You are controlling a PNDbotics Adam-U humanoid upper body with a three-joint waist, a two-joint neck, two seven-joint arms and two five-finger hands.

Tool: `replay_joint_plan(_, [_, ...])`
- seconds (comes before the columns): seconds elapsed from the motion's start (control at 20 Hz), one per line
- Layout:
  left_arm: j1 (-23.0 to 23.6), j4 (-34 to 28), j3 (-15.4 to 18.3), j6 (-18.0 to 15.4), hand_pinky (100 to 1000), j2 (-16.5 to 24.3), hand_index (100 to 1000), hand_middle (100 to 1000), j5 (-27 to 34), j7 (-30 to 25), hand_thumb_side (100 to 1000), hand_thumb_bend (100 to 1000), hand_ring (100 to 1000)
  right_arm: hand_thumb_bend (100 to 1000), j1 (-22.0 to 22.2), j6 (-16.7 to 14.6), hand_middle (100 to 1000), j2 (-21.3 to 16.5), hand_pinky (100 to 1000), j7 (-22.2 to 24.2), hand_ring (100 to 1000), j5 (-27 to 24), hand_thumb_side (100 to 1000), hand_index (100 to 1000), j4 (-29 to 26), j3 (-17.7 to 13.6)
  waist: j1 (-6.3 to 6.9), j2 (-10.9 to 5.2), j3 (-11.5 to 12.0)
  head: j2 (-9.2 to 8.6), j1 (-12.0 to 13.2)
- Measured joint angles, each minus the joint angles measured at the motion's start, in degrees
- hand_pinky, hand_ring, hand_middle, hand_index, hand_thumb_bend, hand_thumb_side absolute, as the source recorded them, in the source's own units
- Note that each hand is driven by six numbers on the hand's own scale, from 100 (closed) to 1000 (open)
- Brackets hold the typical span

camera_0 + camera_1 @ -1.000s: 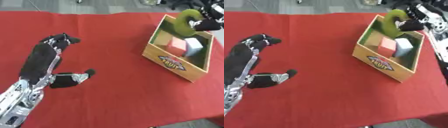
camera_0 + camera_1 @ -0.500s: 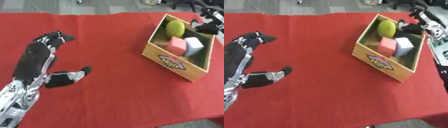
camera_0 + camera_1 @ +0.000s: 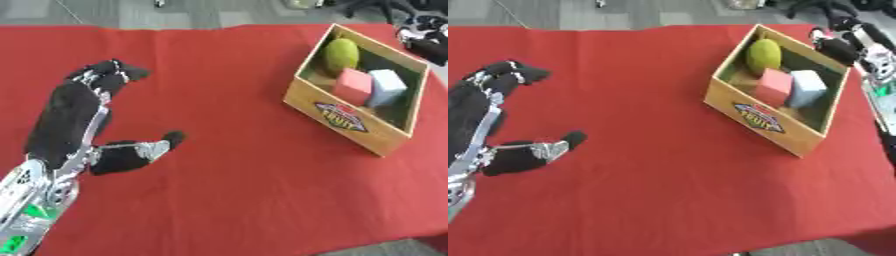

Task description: Pick up the objects with one hand, pass them to the other hand, and then place them into the box on the other side of the table.

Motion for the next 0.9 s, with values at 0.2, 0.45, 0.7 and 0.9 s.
replay_joint_plan(0.2, [0.7, -1.6, 2.5, 1.7, 752, 0.3, 768, 587, 3.7, 1.9, 594, 475, 588, 100, 2.5, -2.8, 868, 0.8, 905, -5.6, 925, -11.7, 646, 982, -6.1, -2.2, 0.45, 0.01, 0.5, 0.01, 2.1])
replay_joint_plan(0.45, [2.0, -1.9, 7.9, 4.1, 789, 1.1, 789, 621, 16.9, 8.5, 709, 300, 616, 100, 6.1, -6.3, 839, 1.2, 903, -13.1, 931, -24.8, 599, 956, -12.5, -3.5, 1.39, -0.26, 1.9, 0.1, 5.1])
replay_joint_plan(0.7, [4.1, -2.0, 11.9, 5.0, 812, 1.3, 799, 648, 30.7, 13.9, 853, 105, 636, 100, 8.7, -8.6, 825, 3.1, 891, -16.9, 911, -28.2, 561, 930, -16.0, -3.9, 2.09, -2.3, 3.3, 0.65, 6.2])
replay_joint_plan(0.9, [5.7, -2.0, 13.9, 5.1, 819, 1.2, 800, 646, 38.8, 17.0, 873, 104, 632, 100, 10.2, -10.9, 811, 5.3, 887, -18.9, 901, -29.1, 571, 947, -17.9, -4.5, 2.04, -3.21, 4.1, 1.14, 6.1])
